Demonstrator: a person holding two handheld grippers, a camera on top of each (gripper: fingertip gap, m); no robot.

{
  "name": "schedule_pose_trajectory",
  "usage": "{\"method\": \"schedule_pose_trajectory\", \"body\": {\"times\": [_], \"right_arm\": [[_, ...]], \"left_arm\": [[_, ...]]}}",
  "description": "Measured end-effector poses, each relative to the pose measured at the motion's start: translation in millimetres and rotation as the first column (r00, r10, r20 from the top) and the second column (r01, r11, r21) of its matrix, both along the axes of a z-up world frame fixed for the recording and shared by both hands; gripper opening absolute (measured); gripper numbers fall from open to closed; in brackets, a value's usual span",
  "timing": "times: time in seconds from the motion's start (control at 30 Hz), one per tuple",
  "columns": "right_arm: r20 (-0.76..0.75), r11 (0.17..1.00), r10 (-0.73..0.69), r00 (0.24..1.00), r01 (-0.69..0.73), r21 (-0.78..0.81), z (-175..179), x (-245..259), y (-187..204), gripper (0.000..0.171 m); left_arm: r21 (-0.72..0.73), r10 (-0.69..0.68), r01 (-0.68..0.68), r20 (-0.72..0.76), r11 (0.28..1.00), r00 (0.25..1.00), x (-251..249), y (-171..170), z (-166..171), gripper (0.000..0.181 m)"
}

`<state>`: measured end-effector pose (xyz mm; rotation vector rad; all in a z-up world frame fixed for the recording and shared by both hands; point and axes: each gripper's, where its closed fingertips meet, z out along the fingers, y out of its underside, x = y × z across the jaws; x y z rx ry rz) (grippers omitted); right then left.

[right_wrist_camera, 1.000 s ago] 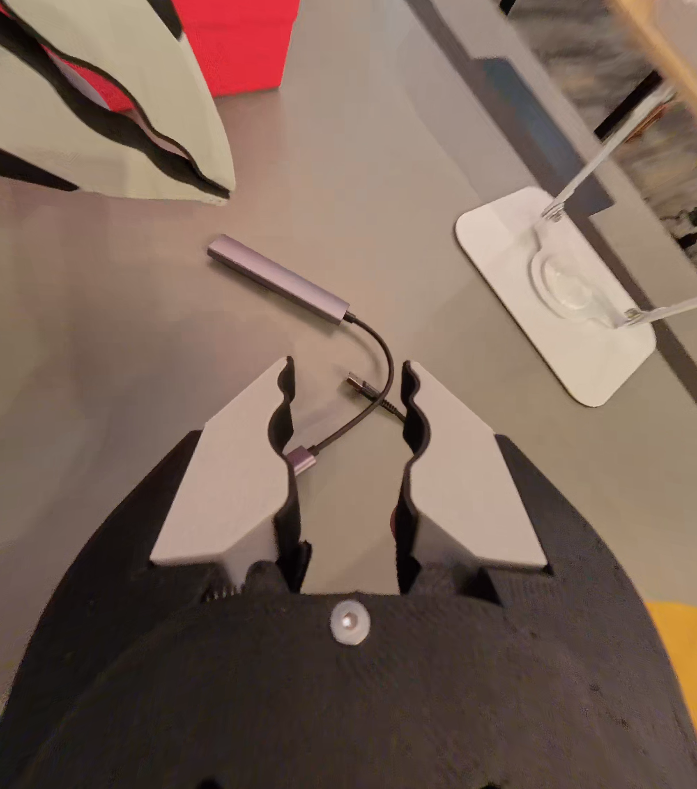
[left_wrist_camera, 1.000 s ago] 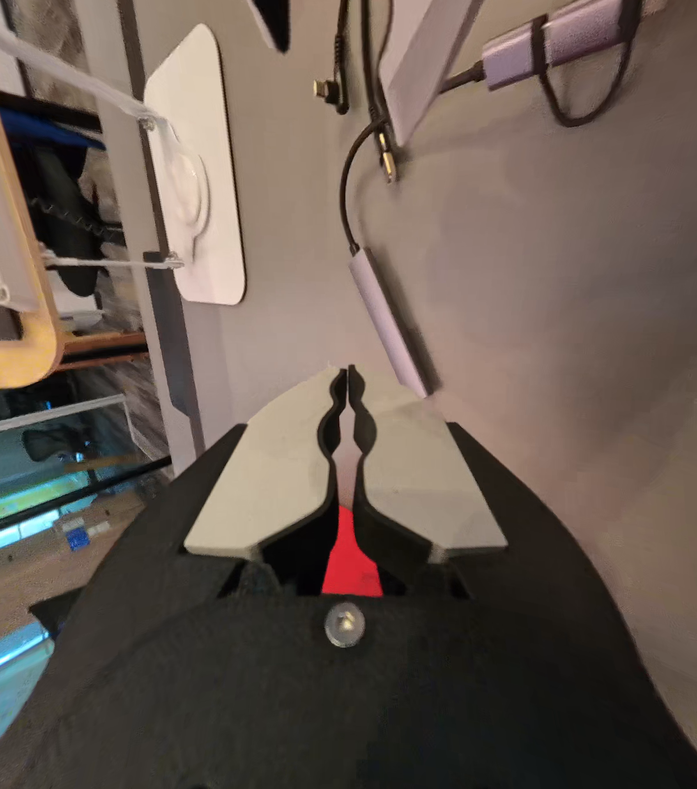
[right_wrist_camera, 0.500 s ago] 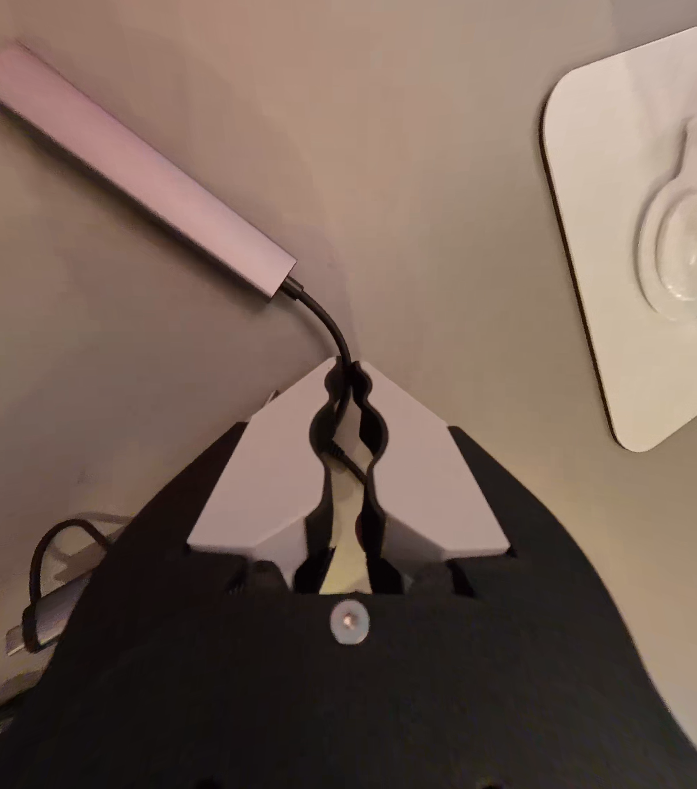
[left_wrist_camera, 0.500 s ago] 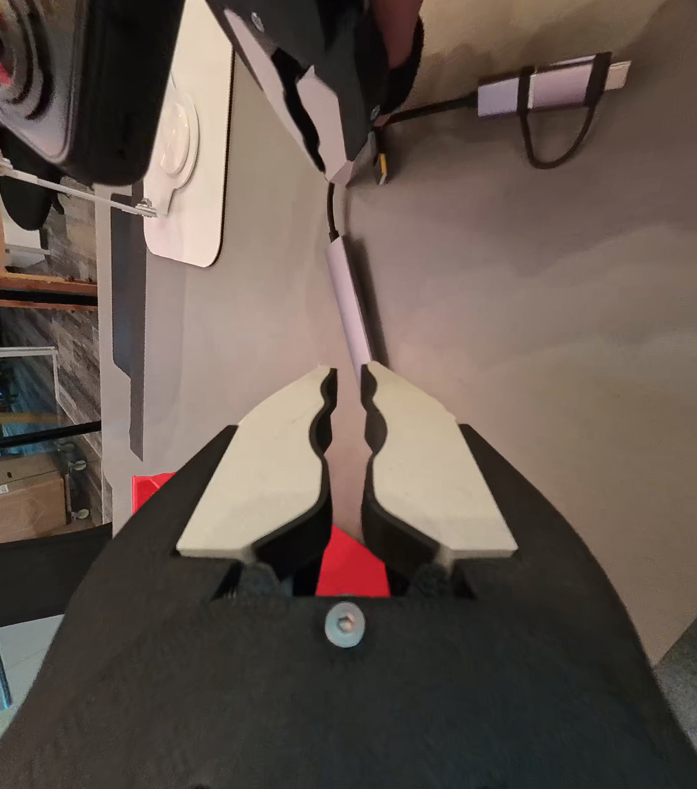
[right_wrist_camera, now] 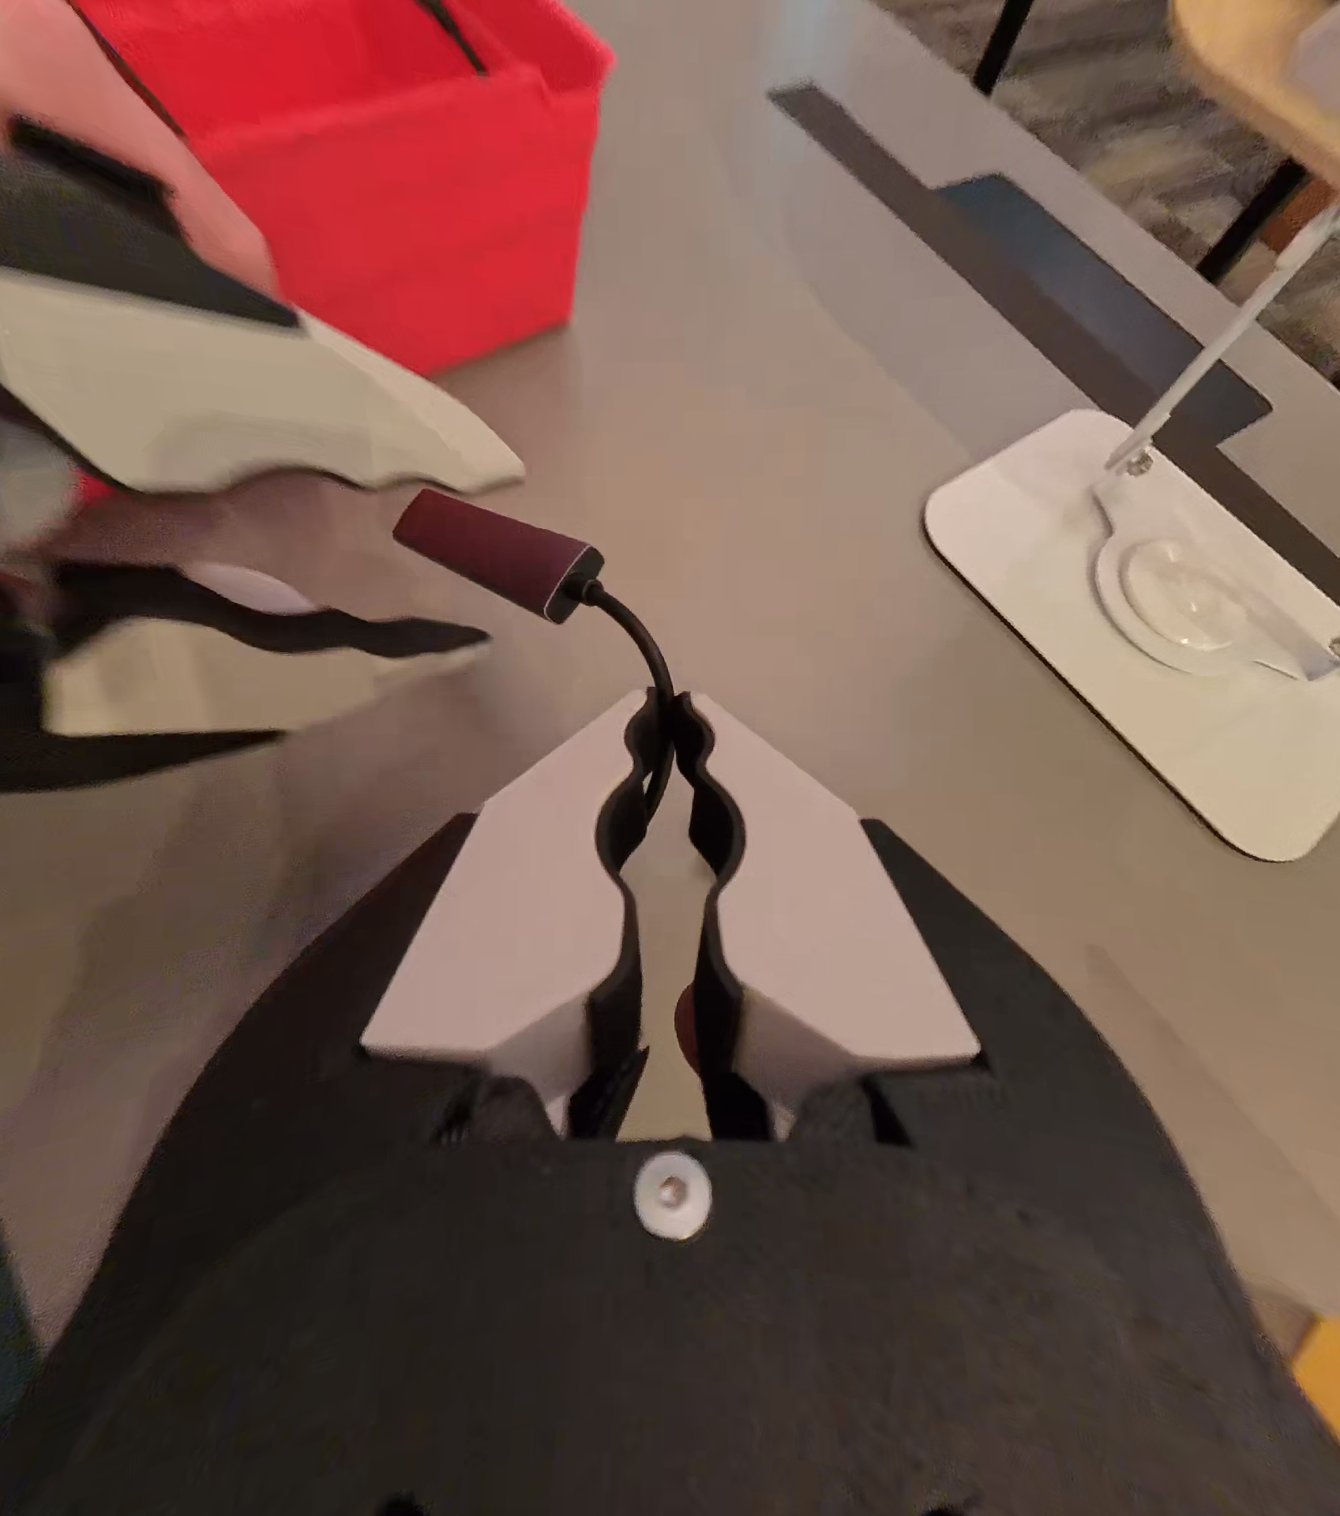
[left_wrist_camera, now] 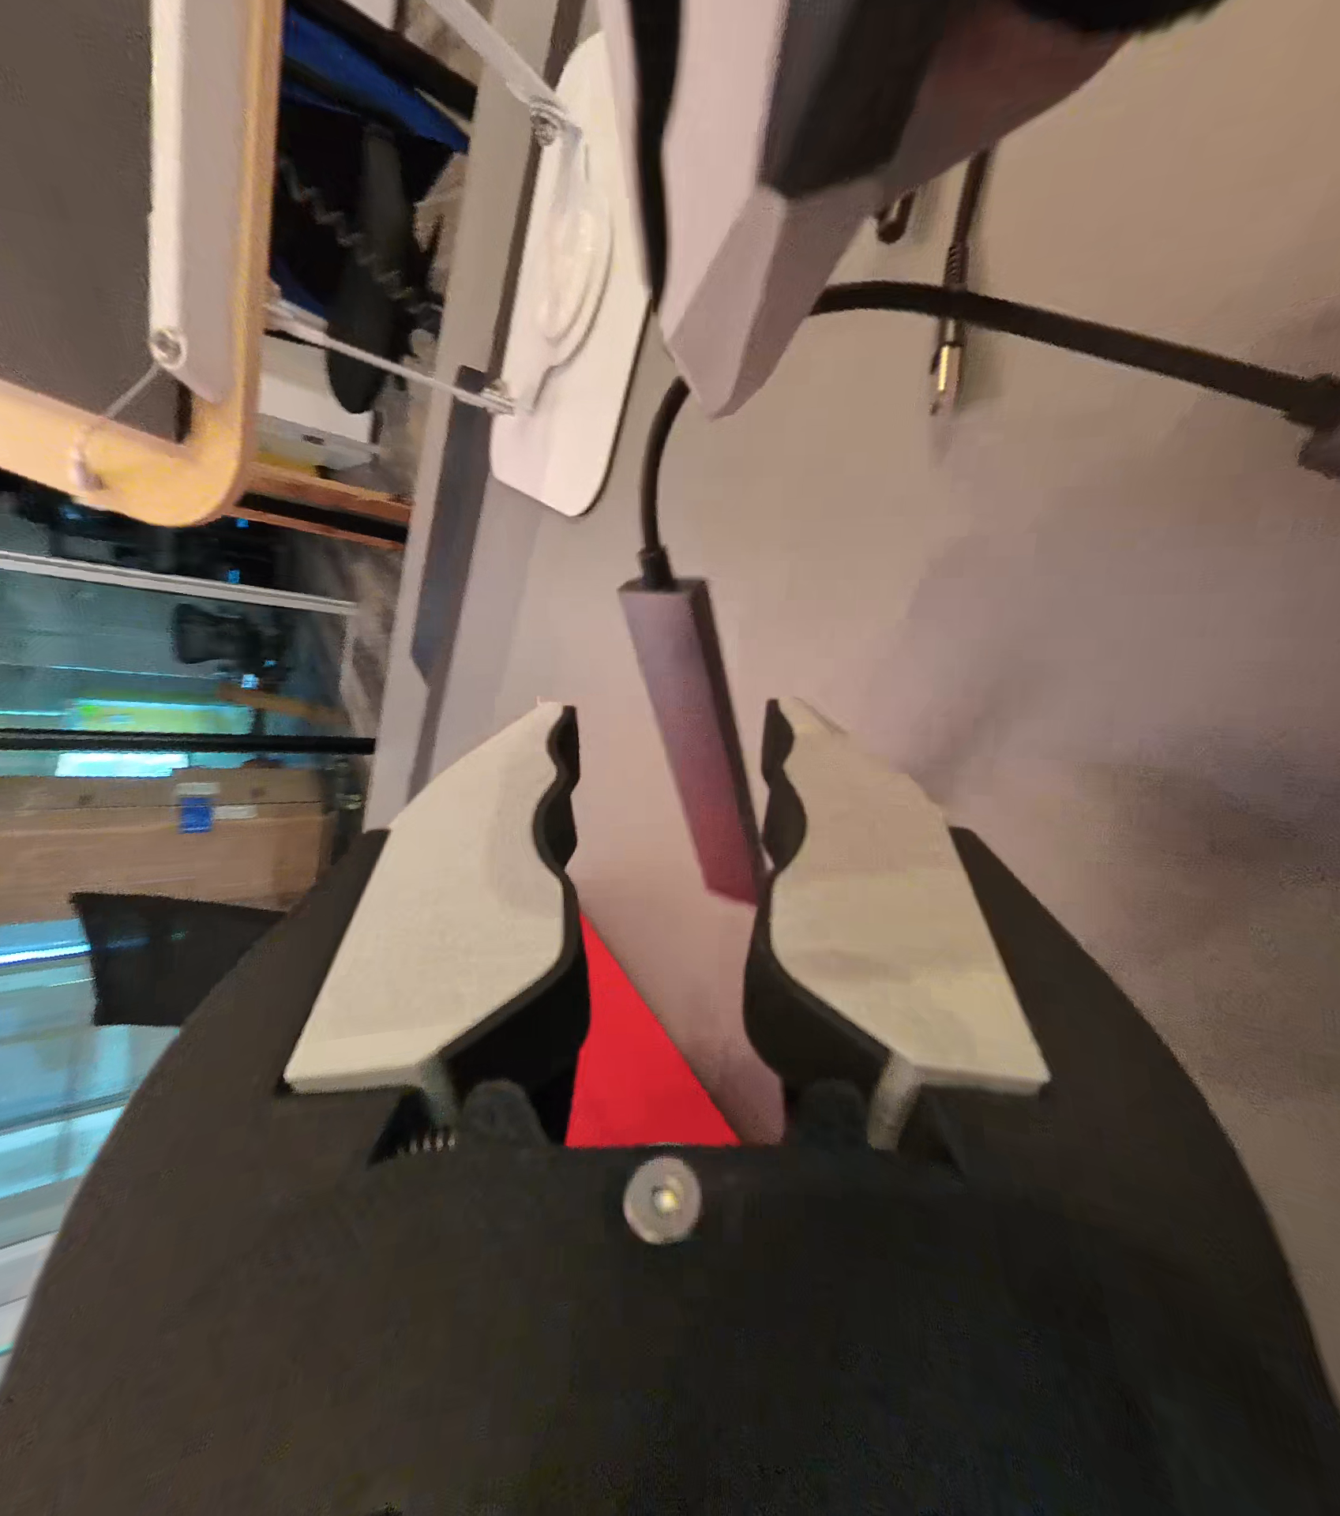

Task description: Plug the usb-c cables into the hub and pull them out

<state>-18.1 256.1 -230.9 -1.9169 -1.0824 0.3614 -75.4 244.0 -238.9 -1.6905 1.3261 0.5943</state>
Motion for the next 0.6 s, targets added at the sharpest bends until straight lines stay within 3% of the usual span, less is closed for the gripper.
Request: {"method": "schedule_pose_trajectory", "body": {"times": [0.23,0.3,0.6], "right_arm": [[-0.203,0.998,0.017,0.979,-0.027,-0.048,33.4,-11.1,-27.8,0.0],[-0.222,0.998,0.02,0.975,-0.032,-0.051,38.8,-11.6,-32.2,0.0],[-0.361,0.983,0.13,0.924,-0.167,-0.074,70.5,-18.1,-65.1,0.001]], "left_arm": [[0.193,0.032,-0.028,-0.017,0.981,0.999,-2.2,9.5,15.7,0.036],[0.275,0.032,-0.027,-0.016,0.961,0.999,-4.9,11.4,27.4,0.019],[0.419,-0.113,0.104,-0.005,0.902,0.994,-0.4,2.0,71.7,0.009]]}}
